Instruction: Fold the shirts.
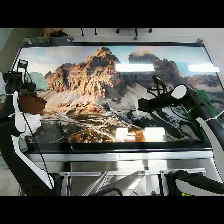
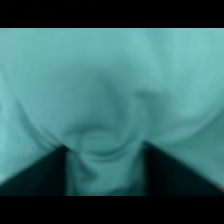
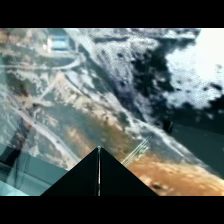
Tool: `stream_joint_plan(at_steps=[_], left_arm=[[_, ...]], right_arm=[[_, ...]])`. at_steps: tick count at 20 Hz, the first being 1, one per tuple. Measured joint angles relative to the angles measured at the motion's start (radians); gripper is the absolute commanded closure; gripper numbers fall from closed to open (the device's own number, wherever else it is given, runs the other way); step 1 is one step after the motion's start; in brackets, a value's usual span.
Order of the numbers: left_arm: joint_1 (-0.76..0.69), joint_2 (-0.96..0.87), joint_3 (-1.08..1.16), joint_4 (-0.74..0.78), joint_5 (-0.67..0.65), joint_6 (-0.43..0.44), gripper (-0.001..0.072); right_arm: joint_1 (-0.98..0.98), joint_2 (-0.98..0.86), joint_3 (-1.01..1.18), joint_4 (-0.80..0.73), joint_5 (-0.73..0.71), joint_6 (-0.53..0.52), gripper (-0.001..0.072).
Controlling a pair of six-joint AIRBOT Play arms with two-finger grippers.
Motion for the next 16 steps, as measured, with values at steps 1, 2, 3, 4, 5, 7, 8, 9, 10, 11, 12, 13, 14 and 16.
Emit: stream_joint_plan(at_steps=[1, 2, 3, 4, 5, 7, 8, 9, 10, 11, 12, 13, 14, 16], left_arm=[[0.001, -0.016, 0.008, 0.002, 0.007, 0.0, 0.0693], [0.002, -0.025, 0.015, 0.002, 0.008, -0.003, 0.0693], [0.0, -0.027, 0.019, 0.001, 0.007, -0.007, 0.0694], [-0.006, -0.023, 0.021, 0.001, 0.003, -0.011, 0.0693], [-0.014, -0.009, 0.023, -0.002, -0.003, -0.018, 0.0693], [-0.041, 0.056, 0.027, -0.008, 0.005, -0.044, 0.0693], [-0.057, 0.095, 0.028, -0.009, 0.008, -0.055, 0.0694], [-0.076, 0.14, 0.028, -0.012, 0.008, -0.064, 0.0693], [-0.097, 0.191, 0.029, -0.022, 0.009, -0.071, 0.0694], [-0.122, 0.252, 0.03, -0.042, 0.009, -0.078, 0.0693], [-0.15, 0.316, 0.031, -0.069, 0.008, -0.084, 0.0693], [-0.177, 0.375, 0.033, -0.103, -0.005, -0.087, 0.0693], [-0.208, 0.438, 0.037, -0.15, -0.03, -0.089, 0.0693], [-0.268, 0.547, 0.043, -0.25, -0.092, -0.093, 0.0693]], right_arm=[[0.0, 0.0, 0.0, 0.0, 0.0, 0.0, 0.0691], [0.0, 0.0, 0.0, 0.003, -0.001, 0.0, 0.0691], [0.0, 0.0, 0.0, 0.003, -0.003, 0.0, 0.0691], [0.0, 0.0, 0.0, 0.003, -0.002, 0.0, 0.0691], [0.0, 0.0, 0.0, 0.003, -0.002, 0.0, 0.0691], [0.0, 0.0, 0.0, 0.003, -0.002, 0.0, 0.0691], [0.0, 0.0, 0.0, 0.003, -0.002, 0.0, 0.0691], [0.0, 0.0, 0.0, 0.003, -0.002, 0.0, 0.0691], [0.0, 0.0, 0.0, 0.003, -0.001, 0.0, 0.0691], [0.0, 0.0, 0.0, 0.003, -0.001, 0.0, 0.0691], [0.0, 0.0, 0.0, 0.003, 0.0, 0.0, 0.0691], [0.0, 0.0, 0.0, 0.003, 0.0, -0.001, 0.0691], [0.0, 0.001, 0.0, 0.003, 0.0, -0.002, 0.0691], [0.0, 0.008, 0.0, 0.003, 0.0, -0.014, 0.0691]])
